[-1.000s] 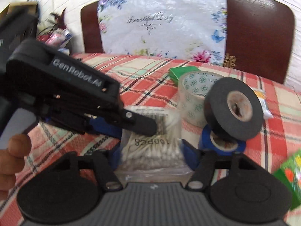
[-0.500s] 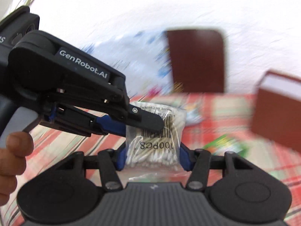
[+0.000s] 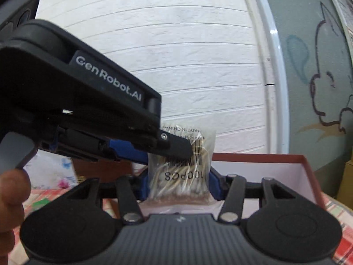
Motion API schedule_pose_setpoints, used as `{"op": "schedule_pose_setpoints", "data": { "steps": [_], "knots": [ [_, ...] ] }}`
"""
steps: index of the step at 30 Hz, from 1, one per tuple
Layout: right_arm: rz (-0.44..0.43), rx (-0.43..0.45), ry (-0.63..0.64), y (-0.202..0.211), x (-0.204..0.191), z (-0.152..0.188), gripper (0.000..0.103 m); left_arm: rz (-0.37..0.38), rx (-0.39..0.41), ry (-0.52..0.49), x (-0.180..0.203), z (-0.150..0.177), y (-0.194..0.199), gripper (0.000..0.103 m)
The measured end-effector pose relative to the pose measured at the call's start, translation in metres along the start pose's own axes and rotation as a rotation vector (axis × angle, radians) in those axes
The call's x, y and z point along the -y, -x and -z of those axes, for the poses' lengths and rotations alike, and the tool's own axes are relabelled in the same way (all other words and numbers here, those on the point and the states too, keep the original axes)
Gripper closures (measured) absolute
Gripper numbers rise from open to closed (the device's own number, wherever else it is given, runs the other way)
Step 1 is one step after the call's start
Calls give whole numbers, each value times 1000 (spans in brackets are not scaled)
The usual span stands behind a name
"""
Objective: Organize objects
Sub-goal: 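Carry the cotton swab bag into the brown box and release it, then grasp the black tape roll with the right gripper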
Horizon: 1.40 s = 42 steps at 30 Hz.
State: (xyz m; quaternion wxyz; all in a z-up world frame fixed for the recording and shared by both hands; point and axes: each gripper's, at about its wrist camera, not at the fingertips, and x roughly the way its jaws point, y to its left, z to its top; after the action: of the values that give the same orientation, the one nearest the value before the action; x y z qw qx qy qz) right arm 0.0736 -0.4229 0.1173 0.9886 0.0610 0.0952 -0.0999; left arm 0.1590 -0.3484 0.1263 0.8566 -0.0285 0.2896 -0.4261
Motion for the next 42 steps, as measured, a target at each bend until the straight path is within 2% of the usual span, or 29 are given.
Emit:
{"op": "schedule_pose_setpoints", "data": {
  "steps": [2,4,5,7,9,12,14,16,19,23,27,32,35,38,42],
  "knots": [
    [36,-8,19,-12,4,7,53,-22,-17,-21,3,4,-11,73],
    [53,-30,3,-20,6,16,46,-68,-39,-45,5,9,-22,71],
    [59,-38,-5,-24,7,22,38,-95,-44,-54,4,13,-23,70],
    [76,-42,-6,-28,8,33,36,-139,-47,-55,-3,19,-20,58],
    [99,-10,9,-23,7,34,30,-168,-36,-38,-11,21,-16,57],
    [91,12,10,-19,8,38,23,-166,-2,30,-26,26,3,52],
    [101,39,41,-16,2,40,23,-219,21,46,-30,34,19,53],
    [99,81,77,-9,-6,42,23,-227,51,54,-34,44,37,53],
    [84,97,93,-2,-15,42,23,-298,64,46,-38,60,67,53],
    [48,79,66,28,-39,49,23,-442,48,0,-57,90,104,53],
    [1,52,56,42,-51,56,23,-544,5,47,-87,121,135,53],
    [-102,-69,16,55,-83,75,22,-700,-36,87,-124,148,164,53],
    [-134,-102,57,61,-108,87,22,-759,-45,129,-145,156,178,53],
    [-211,-150,56,62,-131,94,22,-808,-45,161,-164,167,192,53],
    [-270,-179,143,61,-167,104,22,-876,-45,215,-195,182,208,52]
  ]
}}
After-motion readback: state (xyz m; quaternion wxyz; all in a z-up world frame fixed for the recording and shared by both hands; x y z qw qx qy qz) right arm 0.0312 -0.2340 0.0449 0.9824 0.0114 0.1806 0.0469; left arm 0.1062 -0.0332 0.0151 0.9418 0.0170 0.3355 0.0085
